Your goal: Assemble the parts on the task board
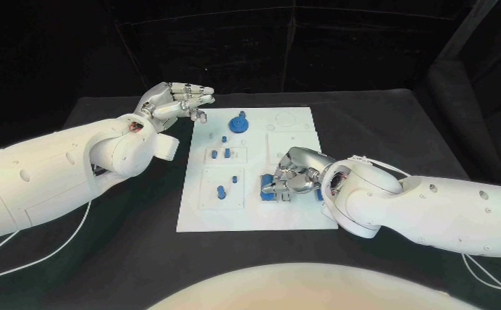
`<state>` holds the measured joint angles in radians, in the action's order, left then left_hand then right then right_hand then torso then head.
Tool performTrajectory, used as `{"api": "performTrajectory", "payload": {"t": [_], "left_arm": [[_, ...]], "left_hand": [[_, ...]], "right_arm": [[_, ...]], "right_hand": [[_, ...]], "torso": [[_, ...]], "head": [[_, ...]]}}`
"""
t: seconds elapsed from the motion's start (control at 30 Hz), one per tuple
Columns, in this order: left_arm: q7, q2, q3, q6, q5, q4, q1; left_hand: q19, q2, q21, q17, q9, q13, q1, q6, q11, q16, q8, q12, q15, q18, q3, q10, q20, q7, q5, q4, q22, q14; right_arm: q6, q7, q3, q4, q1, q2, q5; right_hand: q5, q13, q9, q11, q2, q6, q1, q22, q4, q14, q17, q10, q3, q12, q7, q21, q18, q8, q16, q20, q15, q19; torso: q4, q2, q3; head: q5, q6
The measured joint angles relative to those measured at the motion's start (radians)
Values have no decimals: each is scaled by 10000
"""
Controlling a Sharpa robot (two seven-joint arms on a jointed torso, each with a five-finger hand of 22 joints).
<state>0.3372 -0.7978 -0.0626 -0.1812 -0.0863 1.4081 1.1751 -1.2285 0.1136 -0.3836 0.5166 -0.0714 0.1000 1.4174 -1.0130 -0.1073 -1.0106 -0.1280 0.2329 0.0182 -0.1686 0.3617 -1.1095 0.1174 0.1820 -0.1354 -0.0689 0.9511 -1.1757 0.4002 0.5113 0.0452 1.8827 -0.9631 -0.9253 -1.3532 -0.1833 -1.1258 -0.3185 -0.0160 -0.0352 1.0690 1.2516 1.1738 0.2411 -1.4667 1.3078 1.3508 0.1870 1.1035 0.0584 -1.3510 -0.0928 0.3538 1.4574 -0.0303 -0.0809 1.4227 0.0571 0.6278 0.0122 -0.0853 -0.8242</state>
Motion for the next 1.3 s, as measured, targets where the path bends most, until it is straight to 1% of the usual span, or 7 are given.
{"api": "performTrajectory", "payload": {"t": [0.2, 0.3, 0.47, 0.83, 0.87, 0.9, 1.3], "left_arm": [[-5, 0, -1, 1, 0, -28, -1], [-7, 0, -1, 2, 0, -34, -1], [-9, 10, -4, 3, 0, -44, -1], [-15, 8, -8, 8, 0, -57, -2], [-16, 6, -8, 10, 0, -57, -2], [-17, 4, -9, 11, 0, -61, -3], [-22, -9, -14, 25, 0, -61, -3]], "left_hand": [[0, 0, 0, 0, 0, 0, 0, 0, 0, 0, 0, 0, 0, 0, 0, 0, 0, 0, 0, 0, 1, 0], [0, 0, 0, 0, 0, 0, 0, 0, 0, 0, 0, 0, 0, -1, 0, 0, 0, 0, 0, 0, 1, 0], [0, 0, 0, 1, 0, 0, 0, 0, 0, 0, 0, 0, 0, 0, 0, 0, 0, 0, 0, 0, 1, 0], [0, 0, 0, -16, 0, 0, 0, -1, 37, 0, 0, 0, 36, 0, 0, 37, 0, 0, 0, 0, -15, 36], [0, 0, 0, -16, 0, 0, 0, -1, 37, 0, 0, 0, 36, 0, 0, 37, 0, 0, 0, 0, -15, 36], [0, 0, 0, -16, 0, 0, 0, 0, 37, 0, 0, 0, 36, 0, 0, 37, 0, -1, 0, 0, -15, 36], [0, 0, 38, -15, 0, 0, 0, -1, 37, 0, -20, 0, 37, 0, 0, 36, 0, -1, 0, 0, -14, 36]], "right_arm": [[-143, -79, -1, -106, -1, 15, -43], [-233, -59, -2, -177, -2, 52, -94], [-319, 48, -19, -232, -17, 131, -171], [-399, 215, -53, -233, -53, 205, -441], [-424, 256, -39, -260, -48, 198, -468], [-449, 305, -16, -304, -31, 171, -494], [-606, 343, -4, -284, -2, 104, -480]], "right_hand": [[-37, -30, -22, -36, 121, 1, 121, 13, -124, 0, 0, 36, 16, 0, 0, -36, 0, 55, 4, 21, 0, 21], [-46, -53, -44, -36, 343, 37, 344, 13, -212, 0, -1, 36, -72, 0, -36, -36, 0, 55, 4, 36, 0, 37], [-5, -121, -96, -72, 530, 69, 660, 47, -450, 0, -1, 72, -173, 41, -44, -36, 0, 64, 4, 36, 1, 37], [124, -168, -104, -108, 698, 99, 1146, 58, -726, 35, -2, 108, -279, 41, -45, -36, 0, 94, 43, 36, -34, 36], [112, -190, -76, -107, 867, 96, 1377, 58, -879, 35, -3, 108, -385, 41, -49, -35, -1, 86, 43, 36, -32, 37], [147, -223, -79, -108, 897, 83, 1425, 58, -873, 36, -3, 107, -379, 47, -61, -35, -1, 84, 43, 36, -33, 36], [172, -197, -86, -108, 656, 83, 1260, 68, -944, 35, -3, 108, -281, 41, -62, -35, -1, 84, 43, 71, -33, 72]], "torso": [[7, 0, 5], [7, 0, 10], [8, -1, 11], [9, -8, 6], [7, -10, 6], [2, -10, 5], [1, -10, 1]], "head": [[12, -24], [18, -34], [23, -53], [34, -89], [35, -90], [35, -95], [-3, -114]]}}
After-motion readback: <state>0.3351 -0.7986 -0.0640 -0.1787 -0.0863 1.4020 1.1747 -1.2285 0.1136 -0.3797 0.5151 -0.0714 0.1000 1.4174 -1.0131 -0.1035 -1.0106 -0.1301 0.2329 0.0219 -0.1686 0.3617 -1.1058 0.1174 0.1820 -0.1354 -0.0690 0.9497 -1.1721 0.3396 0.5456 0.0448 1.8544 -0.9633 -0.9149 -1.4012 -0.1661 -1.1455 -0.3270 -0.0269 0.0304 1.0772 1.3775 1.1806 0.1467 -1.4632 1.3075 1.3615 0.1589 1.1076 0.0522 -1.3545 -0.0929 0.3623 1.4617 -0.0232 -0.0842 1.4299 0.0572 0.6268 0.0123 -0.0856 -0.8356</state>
